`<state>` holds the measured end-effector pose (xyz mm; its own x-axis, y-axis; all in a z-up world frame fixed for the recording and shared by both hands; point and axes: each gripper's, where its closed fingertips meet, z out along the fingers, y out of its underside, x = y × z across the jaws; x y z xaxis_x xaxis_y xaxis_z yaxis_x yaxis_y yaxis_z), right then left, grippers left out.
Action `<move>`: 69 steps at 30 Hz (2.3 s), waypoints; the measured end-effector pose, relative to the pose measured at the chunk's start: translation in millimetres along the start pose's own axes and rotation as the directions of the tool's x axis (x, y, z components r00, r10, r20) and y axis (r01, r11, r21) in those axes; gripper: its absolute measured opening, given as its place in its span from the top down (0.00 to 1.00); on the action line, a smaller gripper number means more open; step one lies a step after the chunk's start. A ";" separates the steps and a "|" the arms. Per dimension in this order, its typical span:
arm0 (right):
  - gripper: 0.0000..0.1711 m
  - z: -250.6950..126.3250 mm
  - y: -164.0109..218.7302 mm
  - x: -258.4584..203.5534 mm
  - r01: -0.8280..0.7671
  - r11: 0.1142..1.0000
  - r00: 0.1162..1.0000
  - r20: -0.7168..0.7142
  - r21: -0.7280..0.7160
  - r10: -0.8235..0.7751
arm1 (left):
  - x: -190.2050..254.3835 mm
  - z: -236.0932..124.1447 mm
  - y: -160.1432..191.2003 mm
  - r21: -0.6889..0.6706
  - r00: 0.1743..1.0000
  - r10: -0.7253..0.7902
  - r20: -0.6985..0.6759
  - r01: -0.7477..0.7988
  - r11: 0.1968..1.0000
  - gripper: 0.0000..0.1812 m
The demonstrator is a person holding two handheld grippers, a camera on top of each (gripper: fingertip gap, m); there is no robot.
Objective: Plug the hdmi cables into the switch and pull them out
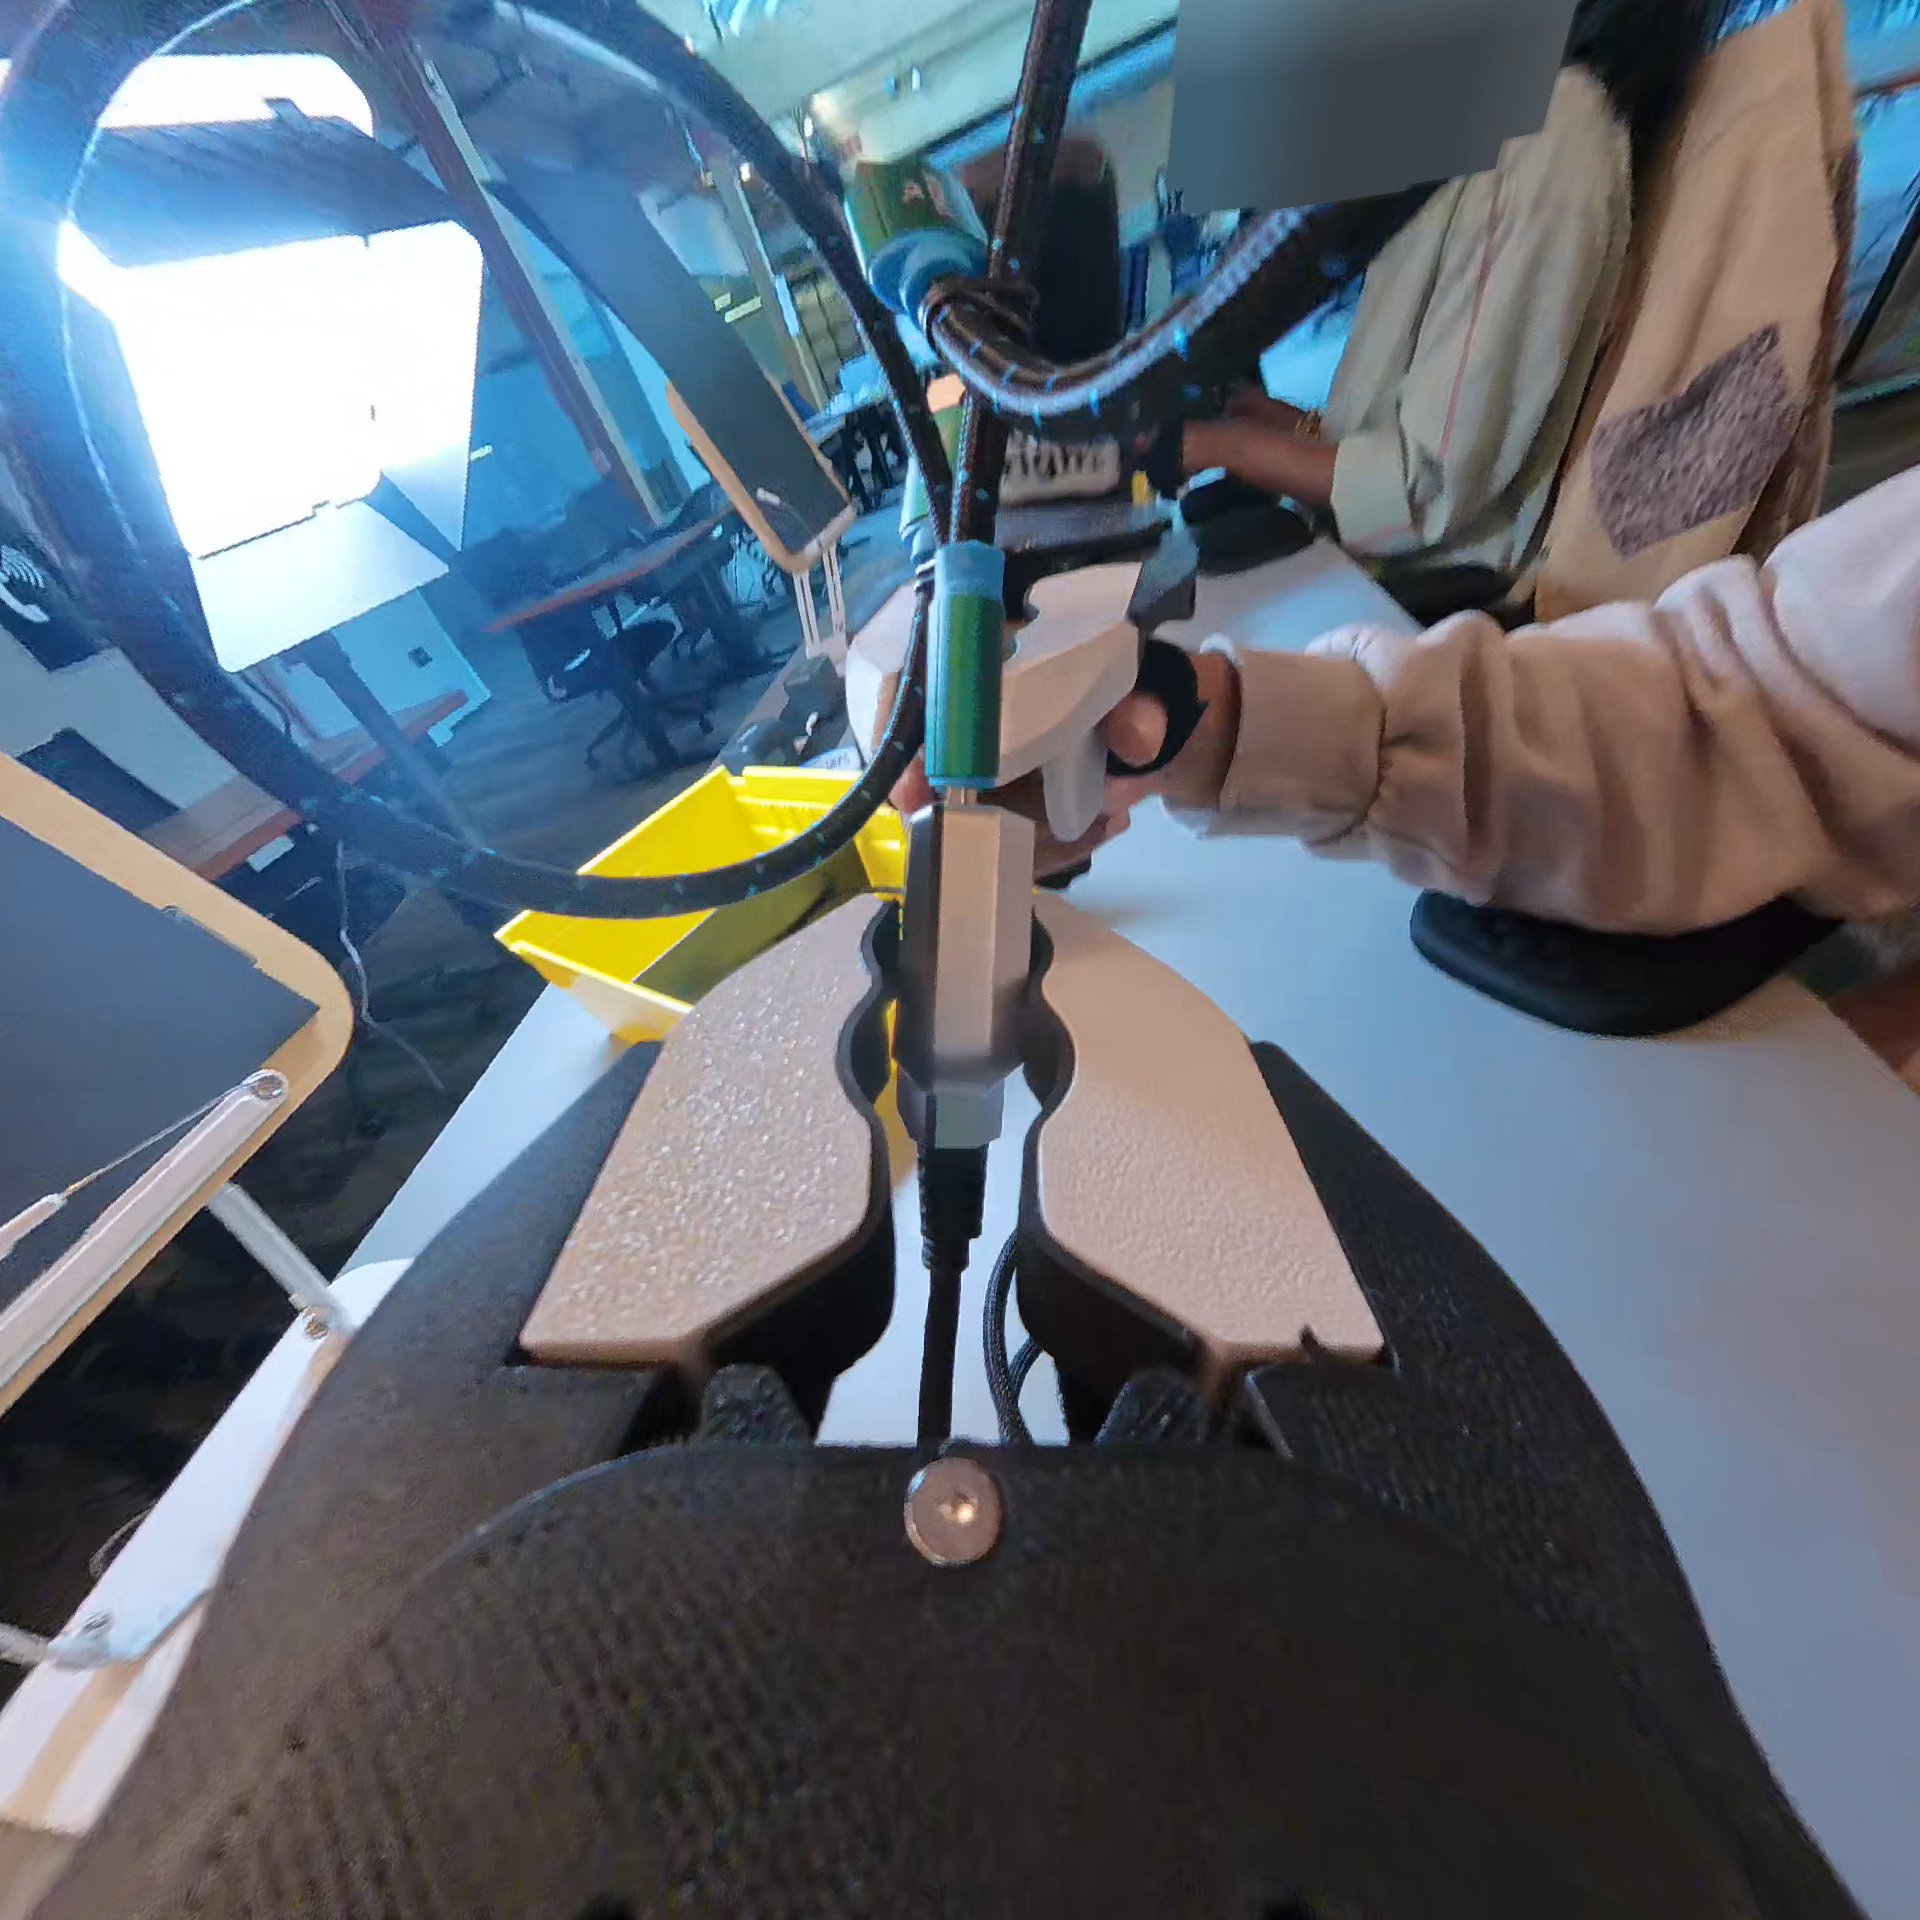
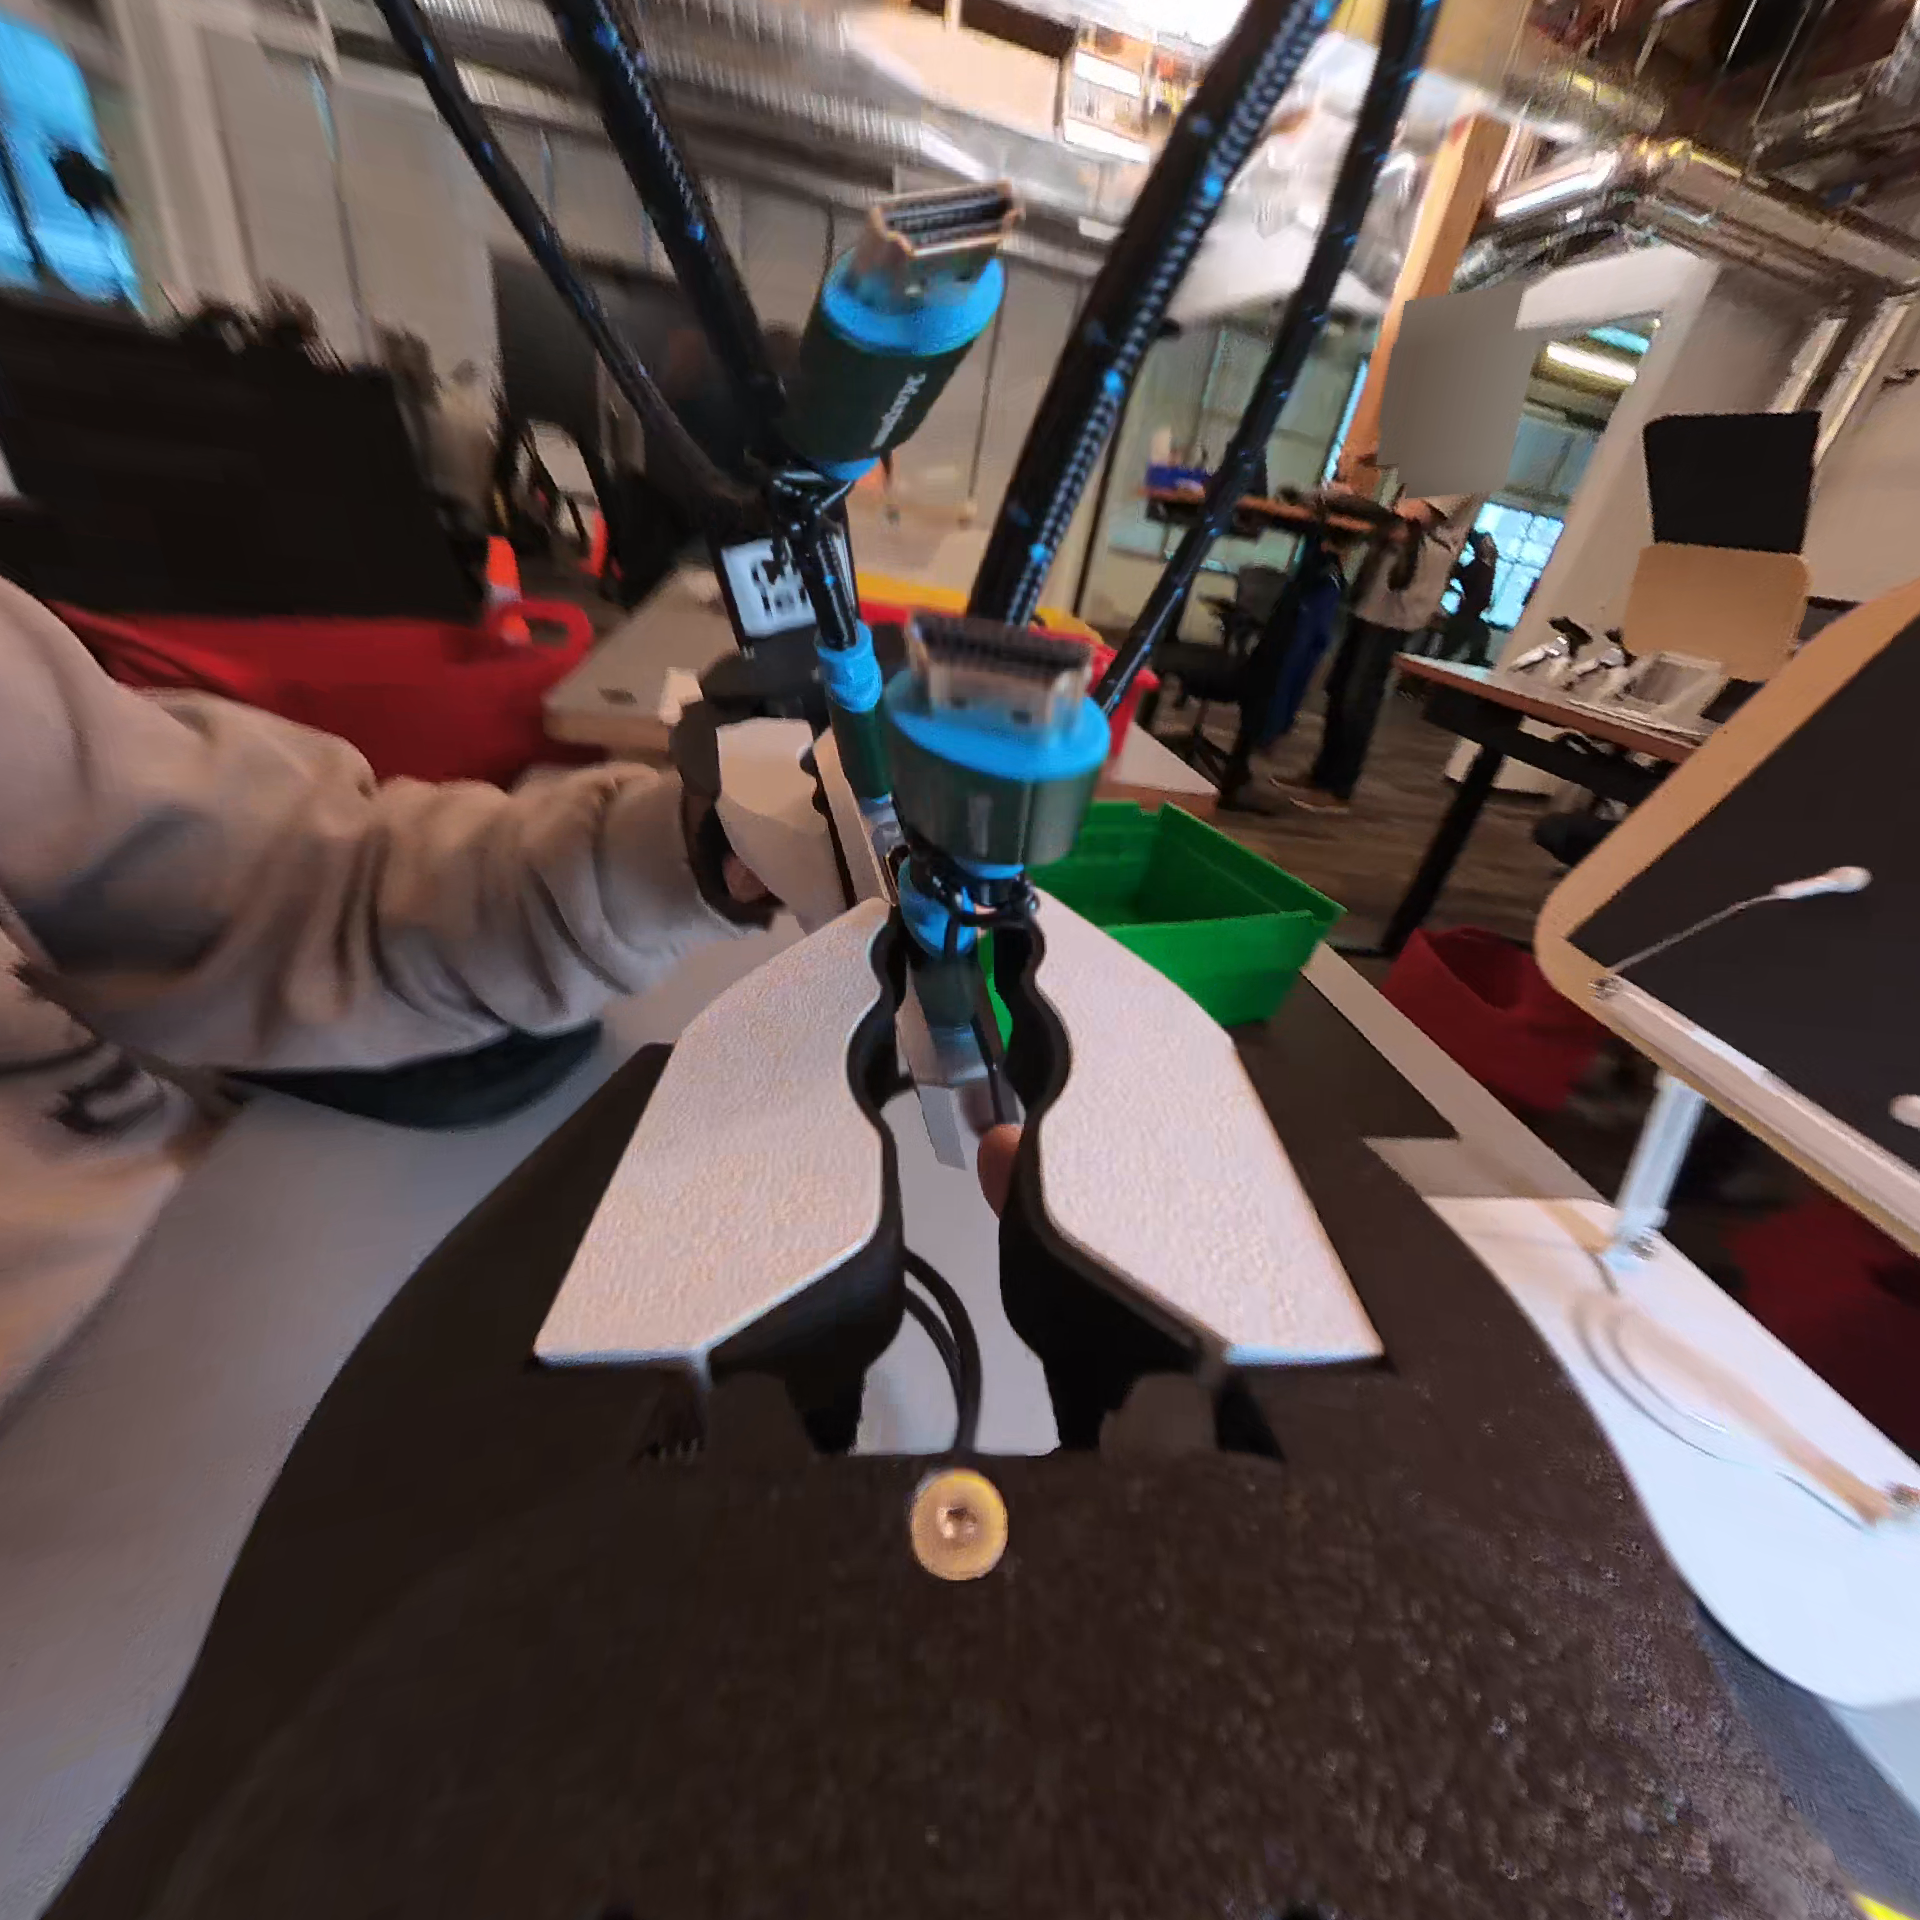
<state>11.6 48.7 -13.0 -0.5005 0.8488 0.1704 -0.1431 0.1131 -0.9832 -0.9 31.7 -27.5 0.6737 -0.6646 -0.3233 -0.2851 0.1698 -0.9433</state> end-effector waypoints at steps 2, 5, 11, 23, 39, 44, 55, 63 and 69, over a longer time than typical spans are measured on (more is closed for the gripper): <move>0.92 -1.4 1.5 1.8 -0.090 0.994 0.995 0.044 0.064 0.087 | 0.4 3.8 -8.2 0.095 0.999 -0.046 0.000 0.046 0.994 0.87; 0.93 -1.0 7.1 7.9 -0.194 0.972 0.980 0.078 0.131 0.185 | -2.5 12.5 -1.5 0.089 0.997 -0.071 0.027 0.068 0.994 0.85; 0.92 1.4 11.6 8.8 -0.197 0.973 0.979 0.076 0.122 0.189 | -6.0 13.4 8.5 -0.042 0.994 0.063 0.094 -0.059 0.997 0.87; 0.87 -42.5 12.6 37.7 0.174 0.938 0.941 -0.231 -0.300 -0.248 | -81.8 -57.4 56.1 -0.581 0.859 0.334 0.388 -0.053 0.812 0.88; 0.82 22.6 77.3 39.1 0.425 0.623 0.731 -0.157 -0.656 -0.664 | -39.4 -26.9 109.0 -0.781 0.931 0.342 0.129 -0.117 0.613 0.88; 0.88 21.2 89.5 38.9 0.432 0.548 0.713 -0.100 -0.716 -0.694 | -34.2 -25.3 115.2 -0.798 0.930 0.362 0.071 -0.164 0.580 0.88; 0.92 14.1 97.8 34.1 0.450 0.495 0.726 -0.018 -0.743 -0.687 | -29.1 -18.5 112.7 -0.780 0.919 0.394 0.028 -0.226 0.583 0.87; 0.95 5.8 99.1 31.6 0.416 0.497 0.782 0.021 -0.762 -0.622 | -23.8 -13.7 111.9 -0.759 0.945 0.324 0.039 -0.183 0.625 0.88; 0.95 -66.2 118.0 75.1 0.196 0.450 0.827 -0.100 -0.871 -0.553 | -61.8 -62.2 136.9 -0.848 0.934 0.329 0.139 -0.059 0.526 0.88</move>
<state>13.7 159.9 -120.5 -0.2494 0.6910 0.6784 0.5816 0.6671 -0.4656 -123.9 50.7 -132.0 0.6302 -0.4639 -0.6227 -0.7683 -0.4885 -0.4136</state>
